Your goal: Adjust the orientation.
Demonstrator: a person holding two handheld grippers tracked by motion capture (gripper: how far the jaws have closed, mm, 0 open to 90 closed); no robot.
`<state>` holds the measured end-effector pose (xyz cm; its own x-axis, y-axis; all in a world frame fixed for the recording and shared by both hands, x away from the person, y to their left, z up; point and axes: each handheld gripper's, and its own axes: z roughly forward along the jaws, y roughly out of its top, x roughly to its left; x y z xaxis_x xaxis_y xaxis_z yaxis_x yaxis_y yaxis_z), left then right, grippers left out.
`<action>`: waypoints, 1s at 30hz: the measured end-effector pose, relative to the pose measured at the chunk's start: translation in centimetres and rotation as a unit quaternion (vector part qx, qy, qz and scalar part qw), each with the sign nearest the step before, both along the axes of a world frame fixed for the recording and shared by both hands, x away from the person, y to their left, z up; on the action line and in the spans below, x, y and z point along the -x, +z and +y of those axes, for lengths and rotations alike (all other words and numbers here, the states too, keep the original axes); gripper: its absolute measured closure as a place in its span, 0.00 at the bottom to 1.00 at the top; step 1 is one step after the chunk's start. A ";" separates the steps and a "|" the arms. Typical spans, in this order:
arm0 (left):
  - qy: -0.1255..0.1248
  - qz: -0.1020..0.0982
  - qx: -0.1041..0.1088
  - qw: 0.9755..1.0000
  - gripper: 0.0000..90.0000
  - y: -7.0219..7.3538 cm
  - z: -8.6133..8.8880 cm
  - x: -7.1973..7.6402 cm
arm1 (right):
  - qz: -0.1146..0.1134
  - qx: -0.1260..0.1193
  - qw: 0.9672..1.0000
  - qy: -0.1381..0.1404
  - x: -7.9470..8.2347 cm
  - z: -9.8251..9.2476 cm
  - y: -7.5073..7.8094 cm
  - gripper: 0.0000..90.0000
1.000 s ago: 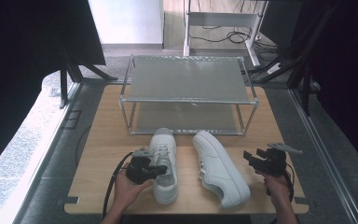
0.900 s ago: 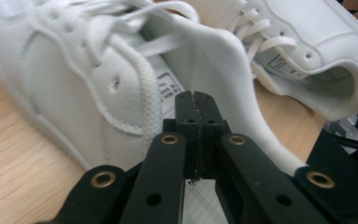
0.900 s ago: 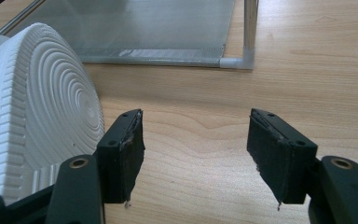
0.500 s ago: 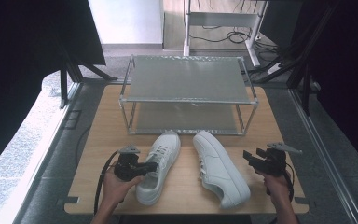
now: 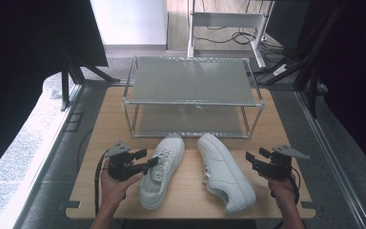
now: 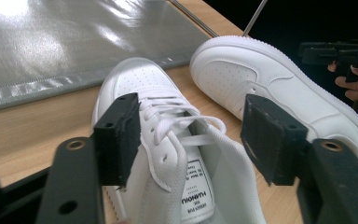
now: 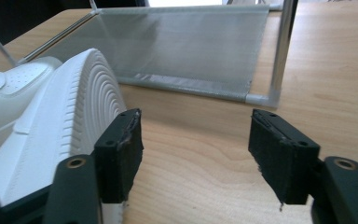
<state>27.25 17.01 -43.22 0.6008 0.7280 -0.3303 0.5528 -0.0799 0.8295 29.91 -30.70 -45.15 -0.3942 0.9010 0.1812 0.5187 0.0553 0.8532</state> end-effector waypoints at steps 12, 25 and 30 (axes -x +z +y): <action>0.019 0.021 0.012 1.000 0.35 -0.3 1.1 -0.4 | -0.011 0.014 0.998 0.056 1.6 2.7 2.1 0.55; 0.025 0.037 0.014 0.999 0.33 -0.6 1.3 -0.5 | -0.020 0.047 0.985 0.166 3.7 8.7 2.8 0.87; 0.019 0.044 0.022 0.999 0.32 -0.7 1.2 -0.6 | 0.016 0.048 0.976 0.214 4.4 11.3 2.2 0.98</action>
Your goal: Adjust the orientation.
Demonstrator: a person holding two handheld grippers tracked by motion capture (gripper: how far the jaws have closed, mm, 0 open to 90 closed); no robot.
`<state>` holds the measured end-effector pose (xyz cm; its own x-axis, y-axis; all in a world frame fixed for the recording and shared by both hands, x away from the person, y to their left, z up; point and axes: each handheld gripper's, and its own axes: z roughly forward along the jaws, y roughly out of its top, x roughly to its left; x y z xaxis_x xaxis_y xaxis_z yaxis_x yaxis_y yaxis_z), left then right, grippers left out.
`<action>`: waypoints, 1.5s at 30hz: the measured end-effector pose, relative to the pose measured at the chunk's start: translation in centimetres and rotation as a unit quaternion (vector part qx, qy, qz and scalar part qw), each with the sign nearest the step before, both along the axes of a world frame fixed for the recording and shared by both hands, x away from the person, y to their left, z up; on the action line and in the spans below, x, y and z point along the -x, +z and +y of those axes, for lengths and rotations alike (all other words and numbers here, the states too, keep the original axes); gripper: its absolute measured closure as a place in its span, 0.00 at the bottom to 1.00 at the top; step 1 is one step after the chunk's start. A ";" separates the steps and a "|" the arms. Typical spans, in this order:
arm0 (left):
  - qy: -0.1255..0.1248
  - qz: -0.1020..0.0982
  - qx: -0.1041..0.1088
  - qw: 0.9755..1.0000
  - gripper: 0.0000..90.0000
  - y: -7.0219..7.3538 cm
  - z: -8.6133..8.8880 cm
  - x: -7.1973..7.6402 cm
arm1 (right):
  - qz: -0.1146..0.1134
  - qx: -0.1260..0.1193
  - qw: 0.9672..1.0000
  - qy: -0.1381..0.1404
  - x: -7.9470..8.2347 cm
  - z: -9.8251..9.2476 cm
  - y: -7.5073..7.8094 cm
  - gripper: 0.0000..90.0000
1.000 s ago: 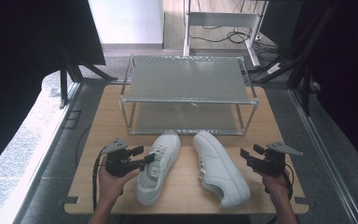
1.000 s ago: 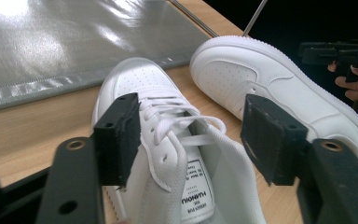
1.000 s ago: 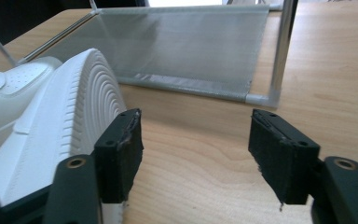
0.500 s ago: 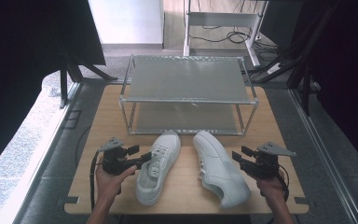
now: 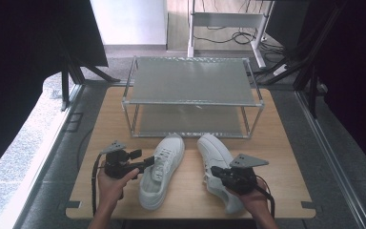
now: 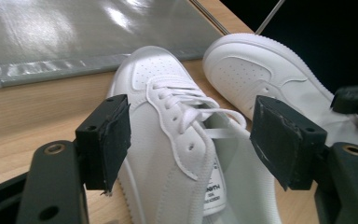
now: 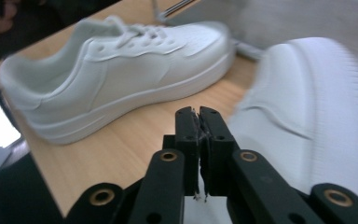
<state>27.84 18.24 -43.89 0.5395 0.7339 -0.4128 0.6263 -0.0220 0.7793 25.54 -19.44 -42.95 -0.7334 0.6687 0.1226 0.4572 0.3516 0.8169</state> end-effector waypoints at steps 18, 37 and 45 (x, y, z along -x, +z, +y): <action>0.005 0.006 -0.003 1.000 0.32 -0.1 0.2 0.0 | 0.008 0.089 0.996 0.005 0.2 2.1 -2.0 1.00; 0.007 0.011 -0.002 1.000 0.32 -0.1 0.3 0.0 | 0.000 0.019 0.999 -0.049 -1.0 -2.3 -0.5 1.00; 0.006 0.015 -0.005 1.000 0.32 -0.3 0.1 -0.1 | -0.009 0.009 0.997 -0.072 -2.1 -4.7 -0.2 1.00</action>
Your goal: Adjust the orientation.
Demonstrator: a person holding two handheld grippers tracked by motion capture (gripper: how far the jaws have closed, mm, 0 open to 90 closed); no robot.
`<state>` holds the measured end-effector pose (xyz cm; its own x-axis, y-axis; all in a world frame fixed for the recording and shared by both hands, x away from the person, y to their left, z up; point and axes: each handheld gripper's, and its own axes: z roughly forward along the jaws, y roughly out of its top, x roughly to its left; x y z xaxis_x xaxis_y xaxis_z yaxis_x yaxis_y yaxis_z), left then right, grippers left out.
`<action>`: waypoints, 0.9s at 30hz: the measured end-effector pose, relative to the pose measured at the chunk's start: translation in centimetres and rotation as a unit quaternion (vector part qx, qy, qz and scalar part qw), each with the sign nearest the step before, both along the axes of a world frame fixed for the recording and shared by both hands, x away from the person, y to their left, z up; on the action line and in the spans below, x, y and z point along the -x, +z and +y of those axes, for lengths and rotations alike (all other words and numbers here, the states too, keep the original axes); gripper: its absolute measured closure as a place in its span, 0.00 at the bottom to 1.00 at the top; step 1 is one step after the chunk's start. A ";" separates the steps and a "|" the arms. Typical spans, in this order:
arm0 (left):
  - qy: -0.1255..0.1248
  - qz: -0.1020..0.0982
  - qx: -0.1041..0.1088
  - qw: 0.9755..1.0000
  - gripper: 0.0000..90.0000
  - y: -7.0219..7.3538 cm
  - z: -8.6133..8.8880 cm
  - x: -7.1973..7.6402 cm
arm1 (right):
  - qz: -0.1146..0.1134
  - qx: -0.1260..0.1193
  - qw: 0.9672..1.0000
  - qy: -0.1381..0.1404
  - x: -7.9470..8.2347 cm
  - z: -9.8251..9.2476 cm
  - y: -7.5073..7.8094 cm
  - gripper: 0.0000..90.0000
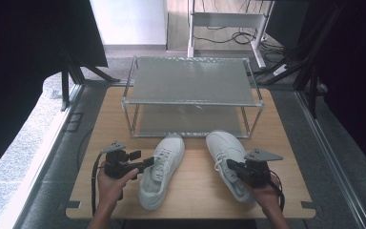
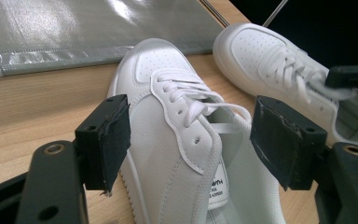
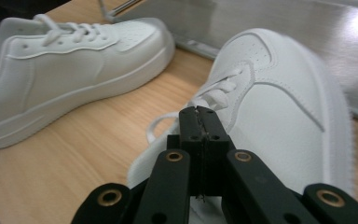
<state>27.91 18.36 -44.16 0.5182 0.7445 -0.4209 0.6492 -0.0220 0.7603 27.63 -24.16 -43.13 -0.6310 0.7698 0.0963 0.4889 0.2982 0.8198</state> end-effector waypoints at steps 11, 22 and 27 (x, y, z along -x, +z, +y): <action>-0.002 0.004 -0.006 1.000 0.33 -0.2 -0.3 -0.1 | 0.012 -0.011 0.999 -0.045 -3.0 -5.7 -1.1 1.00; -0.003 0.002 -0.004 1.000 0.33 -0.1 -0.2 0.0 | 0.000 -0.048 0.998 -0.046 -2.6 -6.4 -0.9 0.95; -0.002 0.003 -0.003 1.000 0.34 -0.1 -0.2 -0.1 | -0.007 -0.038 0.998 -0.051 -2.2 -6.4 -0.6 0.97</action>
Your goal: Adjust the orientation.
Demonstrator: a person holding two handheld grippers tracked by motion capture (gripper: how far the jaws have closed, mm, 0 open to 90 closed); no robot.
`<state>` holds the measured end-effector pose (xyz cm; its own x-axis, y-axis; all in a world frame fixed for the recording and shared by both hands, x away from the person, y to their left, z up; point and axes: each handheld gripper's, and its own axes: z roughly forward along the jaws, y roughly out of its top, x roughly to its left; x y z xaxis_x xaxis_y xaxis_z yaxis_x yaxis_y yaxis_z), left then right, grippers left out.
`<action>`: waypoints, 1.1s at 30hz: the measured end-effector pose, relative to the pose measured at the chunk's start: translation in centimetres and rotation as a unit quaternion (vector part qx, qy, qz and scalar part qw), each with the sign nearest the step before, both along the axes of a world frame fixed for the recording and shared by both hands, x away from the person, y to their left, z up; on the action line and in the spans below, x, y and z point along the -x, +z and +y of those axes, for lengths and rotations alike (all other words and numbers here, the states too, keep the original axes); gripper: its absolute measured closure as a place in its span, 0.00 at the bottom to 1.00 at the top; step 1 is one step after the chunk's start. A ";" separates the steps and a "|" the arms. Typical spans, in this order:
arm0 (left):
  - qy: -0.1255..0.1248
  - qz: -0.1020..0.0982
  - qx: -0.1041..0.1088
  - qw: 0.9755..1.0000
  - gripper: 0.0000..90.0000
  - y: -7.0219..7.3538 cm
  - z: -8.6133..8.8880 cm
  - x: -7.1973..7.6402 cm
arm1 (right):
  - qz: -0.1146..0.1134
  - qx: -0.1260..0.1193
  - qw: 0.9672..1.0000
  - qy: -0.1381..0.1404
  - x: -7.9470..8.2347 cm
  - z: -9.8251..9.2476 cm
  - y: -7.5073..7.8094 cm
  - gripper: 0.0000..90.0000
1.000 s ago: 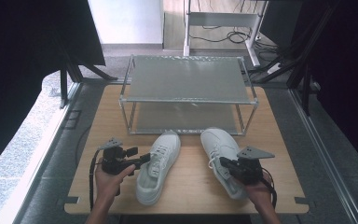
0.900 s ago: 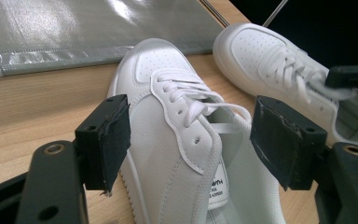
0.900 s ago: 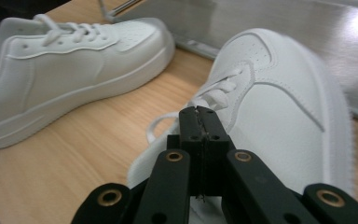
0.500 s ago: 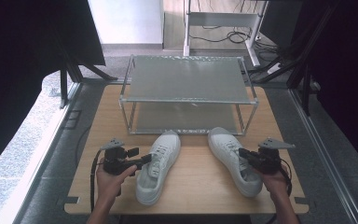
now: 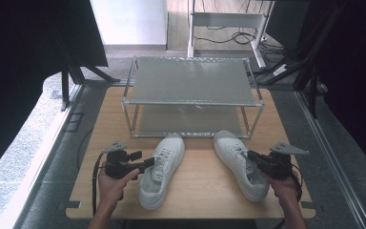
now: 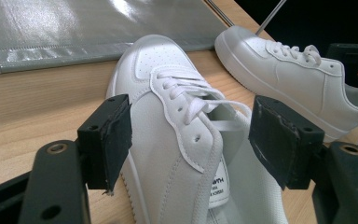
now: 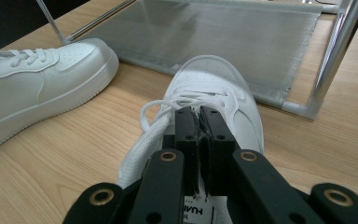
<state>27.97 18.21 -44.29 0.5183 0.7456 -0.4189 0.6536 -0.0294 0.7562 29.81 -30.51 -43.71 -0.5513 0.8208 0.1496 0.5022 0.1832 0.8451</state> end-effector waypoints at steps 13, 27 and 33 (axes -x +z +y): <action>0.001 -0.003 0.000 1.000 0.35 0.1 0.1 0.1 | -0.013 0.011 1.000 -0.003 0.9 -0.4 0.8 0.95; 0.009 -0.022 -0.038 0.999 0.39 0.9 0.3 0.4 | -0.012 0.027 1.000 0.000 1.3 -1.5 1.2 0.65; -0.001 -0.018 -0.064 0.998 0.39 0.7 -0.7 0.5 | -0.005 0.040 0.999 -0.003 1.1 -1.6 0.8 0.63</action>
